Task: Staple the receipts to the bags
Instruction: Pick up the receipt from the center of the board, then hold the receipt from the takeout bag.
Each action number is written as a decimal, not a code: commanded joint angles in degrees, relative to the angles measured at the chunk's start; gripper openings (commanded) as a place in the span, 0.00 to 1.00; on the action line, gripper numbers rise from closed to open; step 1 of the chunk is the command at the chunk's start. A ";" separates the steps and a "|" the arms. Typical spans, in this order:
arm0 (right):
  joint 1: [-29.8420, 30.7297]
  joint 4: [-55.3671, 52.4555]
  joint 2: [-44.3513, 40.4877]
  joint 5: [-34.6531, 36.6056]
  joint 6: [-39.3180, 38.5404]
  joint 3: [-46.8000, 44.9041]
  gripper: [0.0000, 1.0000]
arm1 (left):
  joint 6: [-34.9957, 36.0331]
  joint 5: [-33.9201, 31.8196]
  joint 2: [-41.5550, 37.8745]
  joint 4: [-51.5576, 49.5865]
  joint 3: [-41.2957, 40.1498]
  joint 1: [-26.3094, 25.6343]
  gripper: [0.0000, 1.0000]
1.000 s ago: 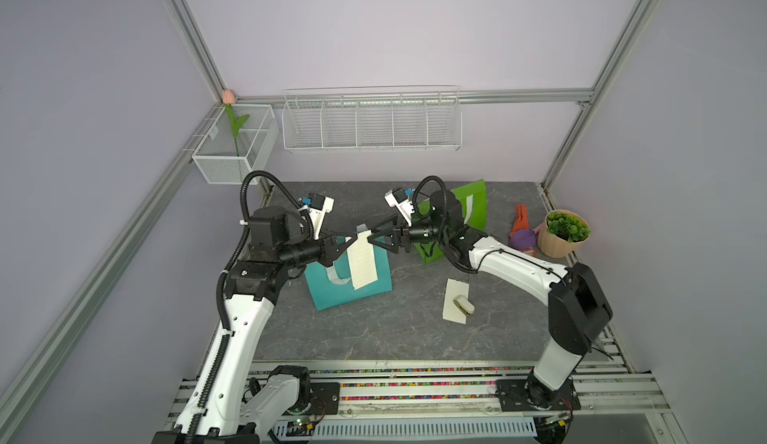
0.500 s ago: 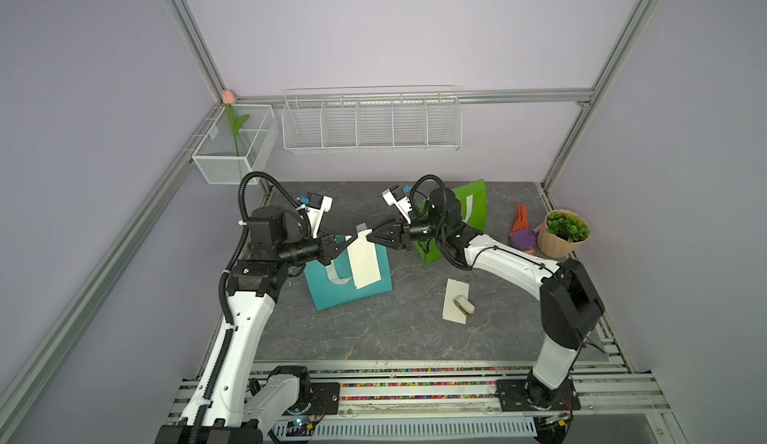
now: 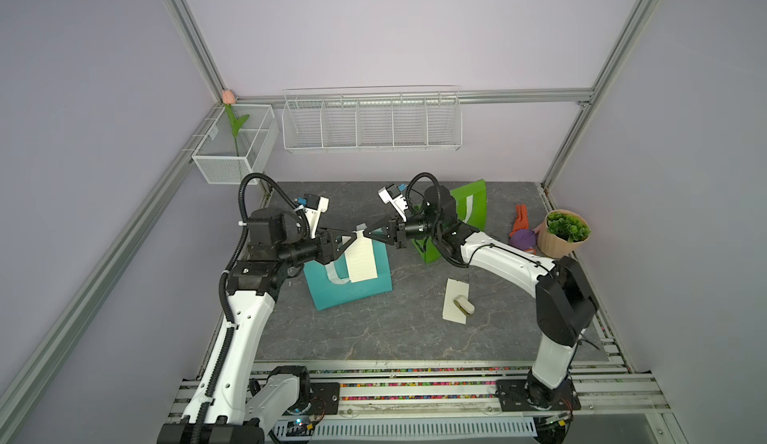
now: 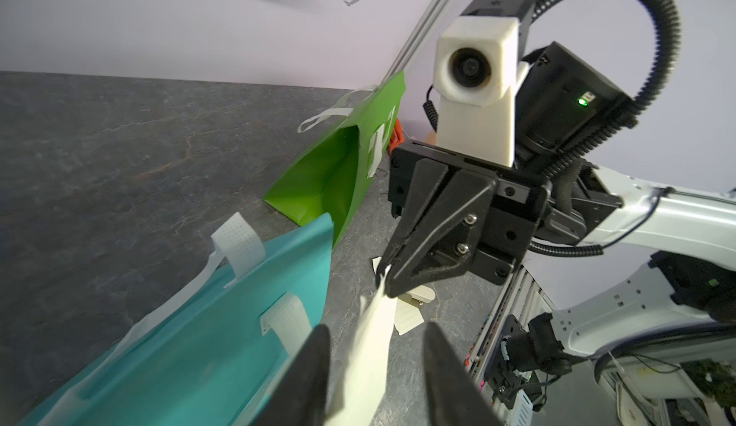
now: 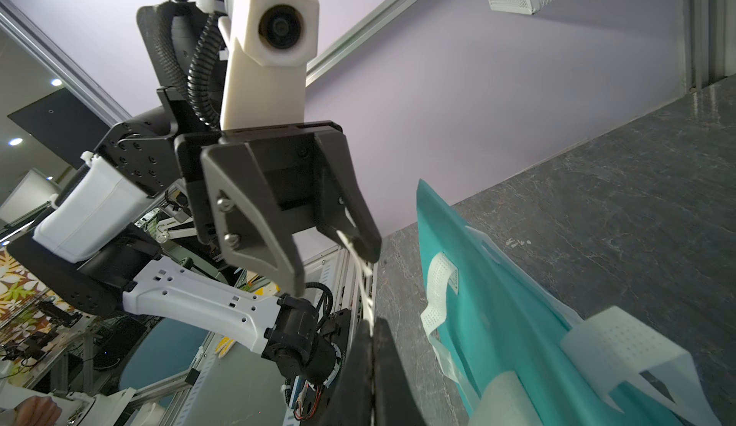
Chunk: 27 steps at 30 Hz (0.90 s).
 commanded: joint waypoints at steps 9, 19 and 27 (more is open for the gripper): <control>1.57 -9.33 6.73 6.71 -4.02 6.37 0.07 | 3.51 -15.47 4.29 -6.95 7.58 5.24 0.91; 1.97 -9.68 9.25 7.69 -4.19 7.56 0.07 | 11.03 -17.10 10.95 -11.78 9.75 5.24 0.69; 2.54 -9.96 11.01 6.28 -4.41 10.06 0.07 | 9.54 -15.12 8.92 -12.46 6.82 4.80 0.59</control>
